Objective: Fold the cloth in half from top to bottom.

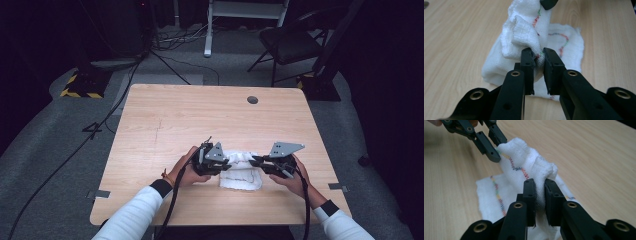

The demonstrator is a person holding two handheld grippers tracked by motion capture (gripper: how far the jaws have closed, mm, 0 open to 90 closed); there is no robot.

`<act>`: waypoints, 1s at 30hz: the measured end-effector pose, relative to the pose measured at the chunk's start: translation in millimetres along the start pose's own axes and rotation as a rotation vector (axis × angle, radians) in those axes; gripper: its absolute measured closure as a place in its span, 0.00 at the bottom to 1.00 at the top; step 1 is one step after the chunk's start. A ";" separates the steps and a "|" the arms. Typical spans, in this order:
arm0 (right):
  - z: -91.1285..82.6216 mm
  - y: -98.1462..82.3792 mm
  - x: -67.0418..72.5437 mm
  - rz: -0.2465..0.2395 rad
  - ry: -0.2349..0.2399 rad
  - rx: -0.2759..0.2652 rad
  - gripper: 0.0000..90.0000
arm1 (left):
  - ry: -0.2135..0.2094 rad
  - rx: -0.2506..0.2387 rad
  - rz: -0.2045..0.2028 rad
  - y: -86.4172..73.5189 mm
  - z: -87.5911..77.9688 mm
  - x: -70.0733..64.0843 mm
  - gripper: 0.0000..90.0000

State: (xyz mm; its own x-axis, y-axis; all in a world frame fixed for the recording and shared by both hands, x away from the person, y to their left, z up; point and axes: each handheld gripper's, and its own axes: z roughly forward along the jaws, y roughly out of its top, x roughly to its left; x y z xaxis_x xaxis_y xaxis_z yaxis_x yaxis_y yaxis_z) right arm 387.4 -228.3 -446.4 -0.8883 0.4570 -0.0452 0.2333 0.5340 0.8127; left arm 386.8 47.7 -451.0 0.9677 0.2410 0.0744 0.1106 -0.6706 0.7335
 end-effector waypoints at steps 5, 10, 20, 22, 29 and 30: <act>0.5 -12.8 13.2 -0.013 0.030 0.040 0.87 | -0.008 0.038 0.004 -9.0 1.5 -11.0 0.83; -2.6 -22.1 21.7 -0.027 0.055 0.070 0.84 | -0.014 0.076 0.000 -18.7 1.2 -18.0 0.82; -20.8 -35.6 29.5 -0.019 0.045 0.091 0.72 | 0.029 0.068 -0.042 -29.9 -12.1 -20.6 0.72; -26.2 -35.9 29.5 -0.017 0.025 0.082 0.68 | 0.039 0.052 -0.053 -28.3 -13.8 -18.8 0.69; -24.1 -27.7 21.0 0.022 -0.041 0.072 0.54 | 0.092 0.029 -0.106 -11.2 -2.8 -11.9 0.45; -21.1 -26.4 20.8 0.019 -0.044 0.078 0.53 | 0.093 0.020 -0.112 -9.1 -0.9 -10.4 0.42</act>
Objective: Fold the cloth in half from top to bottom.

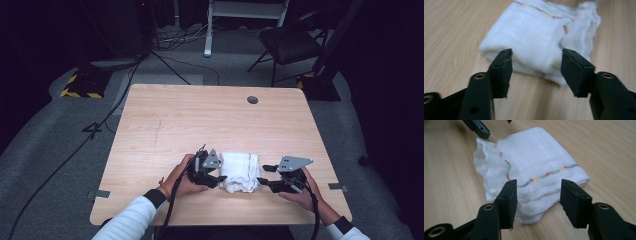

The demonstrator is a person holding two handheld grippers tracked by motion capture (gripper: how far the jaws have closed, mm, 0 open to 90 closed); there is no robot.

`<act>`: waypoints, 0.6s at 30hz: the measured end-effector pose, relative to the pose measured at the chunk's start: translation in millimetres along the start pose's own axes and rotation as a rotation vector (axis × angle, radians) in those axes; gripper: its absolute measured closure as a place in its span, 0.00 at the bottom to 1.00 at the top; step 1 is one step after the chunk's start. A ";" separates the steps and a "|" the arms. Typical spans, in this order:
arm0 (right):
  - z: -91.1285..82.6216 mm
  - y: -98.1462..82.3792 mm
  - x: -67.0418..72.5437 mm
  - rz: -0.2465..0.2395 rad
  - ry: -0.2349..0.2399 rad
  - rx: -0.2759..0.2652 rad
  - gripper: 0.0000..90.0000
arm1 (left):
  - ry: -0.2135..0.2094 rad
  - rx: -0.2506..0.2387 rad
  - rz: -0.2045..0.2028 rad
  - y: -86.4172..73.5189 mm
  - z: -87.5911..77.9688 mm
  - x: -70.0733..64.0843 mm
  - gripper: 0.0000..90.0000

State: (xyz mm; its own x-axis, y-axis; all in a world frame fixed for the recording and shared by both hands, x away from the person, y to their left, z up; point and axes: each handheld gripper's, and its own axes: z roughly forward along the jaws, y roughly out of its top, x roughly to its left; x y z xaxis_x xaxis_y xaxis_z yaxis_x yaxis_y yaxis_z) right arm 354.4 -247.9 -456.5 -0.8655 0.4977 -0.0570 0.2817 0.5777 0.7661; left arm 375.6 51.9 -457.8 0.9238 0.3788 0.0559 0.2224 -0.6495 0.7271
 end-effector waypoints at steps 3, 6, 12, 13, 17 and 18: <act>9.7 2.8 1.1 -0.013 -0.002 0.020 0.50 | -0.007 -0.012 -0.012 8.1 9.0 2.1 0.38; 17.6 1.3 3.1 -0.019 0.004 0.047 0.46 | -0.034 0.012 0.009 10.3 17.9 -3.3 0.34; 24.3 -7.6 6.3 -0.032 -0.003 0.093 0.43 | -0.017 0.076 0.065 3.0 26.7 -13.4 0.31; 25.2 -9.5 6.5 -0.034 -0.005 0.104 0.43 | -0.017 0.084 0.065 1.5 27.1 -13.9 0.31; 27.3 -14.2 9.8 -0.052 -0.017 0.120 0.42 | -0.006 0.105 0.067 -5.9 28.8 -15.5 0.30; 27.3 -14.3 9.8 -0.053 -0.017 0.120 0.42 | -0.009 0.104 0.055 -8.8 28.8 -14.7 0.30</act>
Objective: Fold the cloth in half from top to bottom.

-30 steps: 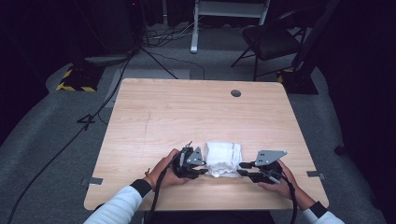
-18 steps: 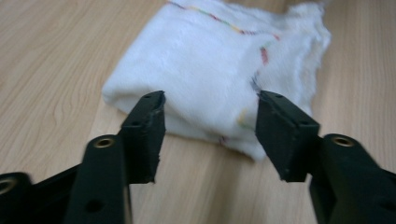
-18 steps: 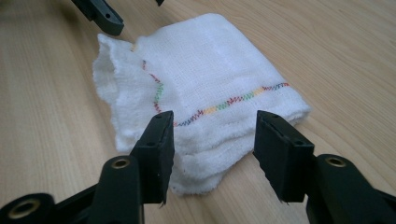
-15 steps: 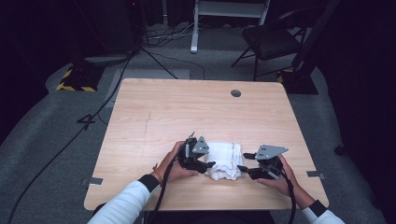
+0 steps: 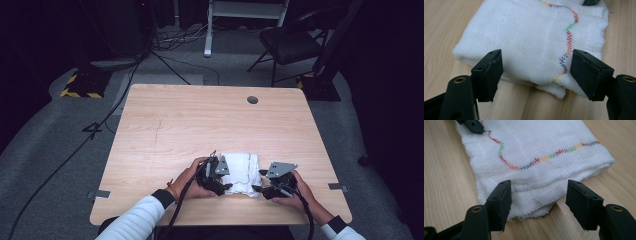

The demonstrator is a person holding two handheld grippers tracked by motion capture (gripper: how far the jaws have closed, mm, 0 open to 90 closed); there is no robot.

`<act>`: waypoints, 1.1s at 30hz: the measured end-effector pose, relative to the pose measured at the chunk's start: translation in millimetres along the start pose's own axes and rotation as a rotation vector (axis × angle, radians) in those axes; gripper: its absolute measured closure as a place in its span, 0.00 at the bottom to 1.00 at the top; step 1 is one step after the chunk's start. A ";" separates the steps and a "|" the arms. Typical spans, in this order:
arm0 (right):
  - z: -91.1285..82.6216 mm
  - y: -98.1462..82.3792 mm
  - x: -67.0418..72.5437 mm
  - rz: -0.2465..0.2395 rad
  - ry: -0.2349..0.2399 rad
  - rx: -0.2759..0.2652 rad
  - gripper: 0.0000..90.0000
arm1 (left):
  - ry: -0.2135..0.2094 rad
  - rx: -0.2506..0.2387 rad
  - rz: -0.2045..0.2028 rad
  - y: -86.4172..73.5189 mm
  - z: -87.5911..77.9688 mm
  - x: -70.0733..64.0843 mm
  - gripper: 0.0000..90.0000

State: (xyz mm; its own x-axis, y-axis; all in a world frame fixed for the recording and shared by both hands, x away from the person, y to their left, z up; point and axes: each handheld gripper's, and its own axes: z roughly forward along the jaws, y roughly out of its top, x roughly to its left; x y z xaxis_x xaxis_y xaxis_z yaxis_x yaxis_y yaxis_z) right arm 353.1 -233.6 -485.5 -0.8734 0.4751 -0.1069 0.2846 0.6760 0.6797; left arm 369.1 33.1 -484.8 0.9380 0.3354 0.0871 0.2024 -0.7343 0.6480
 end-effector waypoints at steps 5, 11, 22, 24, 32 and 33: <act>2.2 -2.3 -3.0 0.032 0.006 -0.003 0.39 | -0.050 -0.022 -0.094 -8.9 -1.1 8.4 0.28; 0.8 -4.0 -6.5 0.046 0.019 -0.013 0.37 | -0.045 -0.038 -0.103 -14.9 -15.2 10.0 0.24; -12.9 0.7 -12.8 0.057 -0.013 -0.057 0.38 | 0.034 -0.050 -0.096 -37.3 -49.5 15.7 0.22; -15.3 1.0 -15.1 0.057 -0.021 -0.062 0.38 | 0.049 -0.043 -0.085 -40.3 -53.1 16.9 0.22; -24.7 2.3 -19.3 0.038 -0.054 -0.081 0.39 | 0.103 -0.022 -0.091 -50.7 -62.3 20.4 0.21; -26.2 2.0 -20.2 0.039 -0.056 -0.082 0.39 | 0.110 -0.022 -0.094 -52.1 -63.7 20.7 0.21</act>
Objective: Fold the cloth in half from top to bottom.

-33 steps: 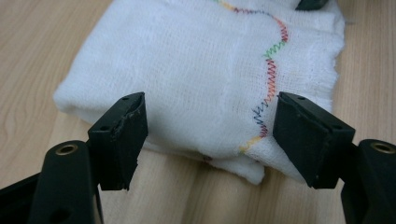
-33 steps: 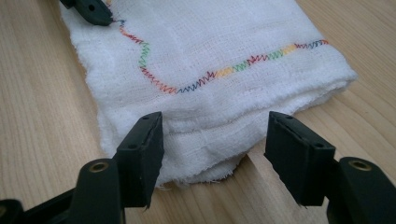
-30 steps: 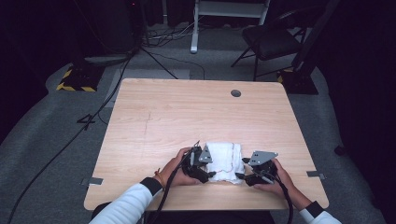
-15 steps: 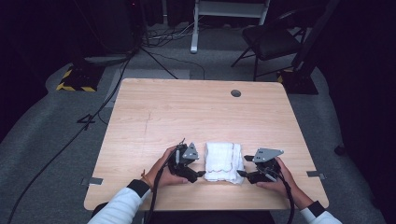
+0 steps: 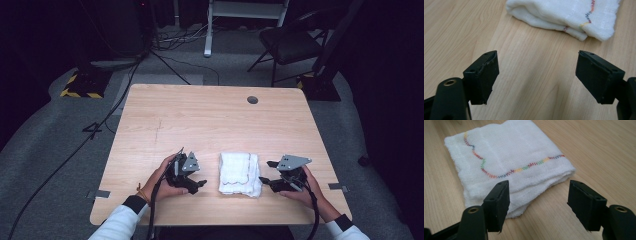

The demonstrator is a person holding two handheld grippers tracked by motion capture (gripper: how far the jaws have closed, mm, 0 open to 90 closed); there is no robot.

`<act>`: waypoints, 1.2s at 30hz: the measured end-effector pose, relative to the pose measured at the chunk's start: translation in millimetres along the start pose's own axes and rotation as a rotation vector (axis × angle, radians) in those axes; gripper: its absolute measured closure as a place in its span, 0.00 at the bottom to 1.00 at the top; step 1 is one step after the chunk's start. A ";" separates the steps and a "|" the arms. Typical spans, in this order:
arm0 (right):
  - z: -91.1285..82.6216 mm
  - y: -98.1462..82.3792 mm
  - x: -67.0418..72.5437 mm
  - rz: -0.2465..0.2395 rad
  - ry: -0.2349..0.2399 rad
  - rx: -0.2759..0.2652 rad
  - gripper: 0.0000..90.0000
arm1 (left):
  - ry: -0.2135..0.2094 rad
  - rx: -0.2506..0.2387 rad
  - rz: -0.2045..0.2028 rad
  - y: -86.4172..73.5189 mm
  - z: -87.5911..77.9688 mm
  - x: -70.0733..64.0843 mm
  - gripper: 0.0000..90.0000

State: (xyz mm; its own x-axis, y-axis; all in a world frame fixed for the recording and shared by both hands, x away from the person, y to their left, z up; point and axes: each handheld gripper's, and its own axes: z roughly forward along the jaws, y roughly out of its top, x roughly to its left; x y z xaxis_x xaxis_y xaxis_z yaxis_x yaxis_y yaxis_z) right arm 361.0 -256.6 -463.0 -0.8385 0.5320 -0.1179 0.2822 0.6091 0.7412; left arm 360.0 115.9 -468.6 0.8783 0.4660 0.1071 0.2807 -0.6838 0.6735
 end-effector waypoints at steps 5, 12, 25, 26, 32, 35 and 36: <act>-7.0 -4.0 -5.8 0.013 -0.024 0.003 0.39 | 0.040 -0.003 -0.001 -6.6 -7.7 3.0 0.21; -18.2 -11.5 -12.8 0.023 -0.065 0.013 0.38 | 0.106 0.008 -0.023 -18.8 -16.2 6.3 0.20; -20.7 -23.5 -12.8 0.031 -0.072 0.027 0.38 | 0.150 0.035 -0.050 -45.0 -31.7 13.0 0.20; -18.5 -22.6 -11.0 0.031 -0.063 0.026 0.38 | 0.149 0.036 -0.061 -49.6 -33.5 14.8 0.19; 0.2 -11.6 6.0 -0.012 0.006 0.013 0.38 | 0.190 0.054 -0.127 -72.7 -41.2 26.0 0.20; 10.8 -7.3 13.1 -0.010 0.051 0.013 0.38 | 0.194 0.058 -0.151 -80.4 -44.2 31.3 0.21; 15.1 -5.4 15.6 -0.010 0.063 0.013 0.38 | 0.199 0.060 -0.158 -82.8 -44.6 32.8 0.21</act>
State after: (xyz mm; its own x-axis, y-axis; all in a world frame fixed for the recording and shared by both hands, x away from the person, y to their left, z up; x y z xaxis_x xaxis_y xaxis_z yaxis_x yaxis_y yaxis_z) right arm 353.4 -242.7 -478.8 -0.8691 0.4876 -0.0834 0.2789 0.6221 0.7316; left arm 348.3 212.9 -488.2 0.7297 0.6672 0.1494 0.4363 -0.6227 0.6496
